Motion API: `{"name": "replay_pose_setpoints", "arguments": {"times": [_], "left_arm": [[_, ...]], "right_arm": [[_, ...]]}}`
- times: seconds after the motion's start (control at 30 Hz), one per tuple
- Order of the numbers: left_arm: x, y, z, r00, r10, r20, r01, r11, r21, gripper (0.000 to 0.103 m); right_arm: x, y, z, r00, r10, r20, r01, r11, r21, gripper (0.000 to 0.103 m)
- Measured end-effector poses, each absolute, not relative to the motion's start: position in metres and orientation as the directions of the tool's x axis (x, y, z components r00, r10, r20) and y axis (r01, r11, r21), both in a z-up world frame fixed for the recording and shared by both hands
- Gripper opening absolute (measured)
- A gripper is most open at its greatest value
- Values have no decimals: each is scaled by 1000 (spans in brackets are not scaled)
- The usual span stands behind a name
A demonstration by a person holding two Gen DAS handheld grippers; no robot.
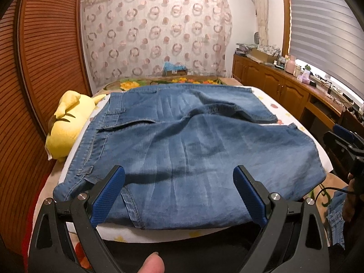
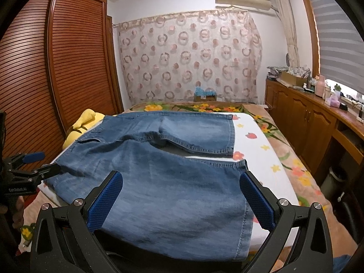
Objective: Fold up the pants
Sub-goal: 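Move both tools toward the jeans' leg hems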
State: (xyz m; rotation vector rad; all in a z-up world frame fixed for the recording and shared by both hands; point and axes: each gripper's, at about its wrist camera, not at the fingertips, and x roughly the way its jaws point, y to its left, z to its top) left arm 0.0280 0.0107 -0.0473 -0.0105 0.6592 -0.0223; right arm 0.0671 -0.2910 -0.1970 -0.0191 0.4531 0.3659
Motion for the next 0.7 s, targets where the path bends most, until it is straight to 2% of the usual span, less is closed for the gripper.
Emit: {"name": "replay_pose_setpoints", "arguments": {"times": [0.33, 0.5, 0.7], "left_arm": [[38, 27, -71, 740, 7, -672, -15, 1000, -7, 96], [43, 40, -85, 712, 58, -700, -43, 998, 39, 96], [46, 68, -94, 692, 64, -719, -76, 997, 16, 96]], "right_arm": [[78, -292, -206, 819, 318, -477, -331, 942, 59, 103], [81, -292, -207, 812, 295, -503, -313, 948, 51, 103], [83, -296, -210, 801, 270, -534, -291, 956, 46, 103]]}}
